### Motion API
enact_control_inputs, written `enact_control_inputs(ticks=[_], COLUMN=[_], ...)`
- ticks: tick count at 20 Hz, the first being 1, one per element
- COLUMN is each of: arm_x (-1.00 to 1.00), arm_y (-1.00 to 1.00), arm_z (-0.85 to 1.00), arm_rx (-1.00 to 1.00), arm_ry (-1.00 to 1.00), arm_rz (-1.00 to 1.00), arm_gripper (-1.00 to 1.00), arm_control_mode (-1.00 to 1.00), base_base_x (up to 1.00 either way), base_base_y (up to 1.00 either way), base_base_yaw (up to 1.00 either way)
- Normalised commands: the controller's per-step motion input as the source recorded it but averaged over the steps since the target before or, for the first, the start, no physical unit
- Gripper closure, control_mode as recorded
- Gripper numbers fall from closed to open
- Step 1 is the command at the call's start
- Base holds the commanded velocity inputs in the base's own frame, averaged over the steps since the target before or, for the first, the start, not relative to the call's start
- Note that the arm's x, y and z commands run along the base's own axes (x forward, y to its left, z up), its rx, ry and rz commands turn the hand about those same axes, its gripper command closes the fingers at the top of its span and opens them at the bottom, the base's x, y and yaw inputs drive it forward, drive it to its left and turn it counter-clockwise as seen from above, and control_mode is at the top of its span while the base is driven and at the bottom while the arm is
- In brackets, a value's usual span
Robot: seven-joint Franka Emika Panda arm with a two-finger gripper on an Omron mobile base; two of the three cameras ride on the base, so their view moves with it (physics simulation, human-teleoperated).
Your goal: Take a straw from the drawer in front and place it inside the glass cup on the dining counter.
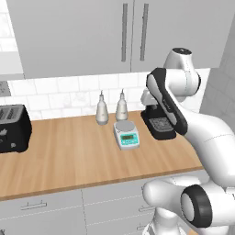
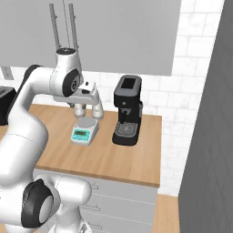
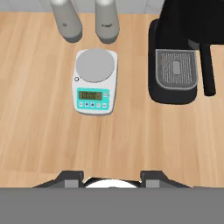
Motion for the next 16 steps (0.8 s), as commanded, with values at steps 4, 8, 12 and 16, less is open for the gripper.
enact_control_inputs(ticks=[4,8,12,16], arm_x=[-0.08,-0.5,-0.34,-0.01], arm_y=[0.0,0.0,0.01,0.0], arm_z=[-0.04,-0.18,-0.32,-0.1], arm_rx=[0.0,-0.01,-0.04,-0.01], arm_ry=[0.0,-0.01,0.0,0.01], arm_rz=[0.0,0.0,0.0,0.0], arm_gripper=[-1.0,-1.0,-1.0,-1.0], arm_control_mode=[-1.0,-1.0,-1.0,1.0], base_base_x=[0.0,0.0,0.0,0.0], base_base_y=[0.0,0.0,0.0,0.0], base_base_yaw=[0.0,0.0,0.0,0.0])
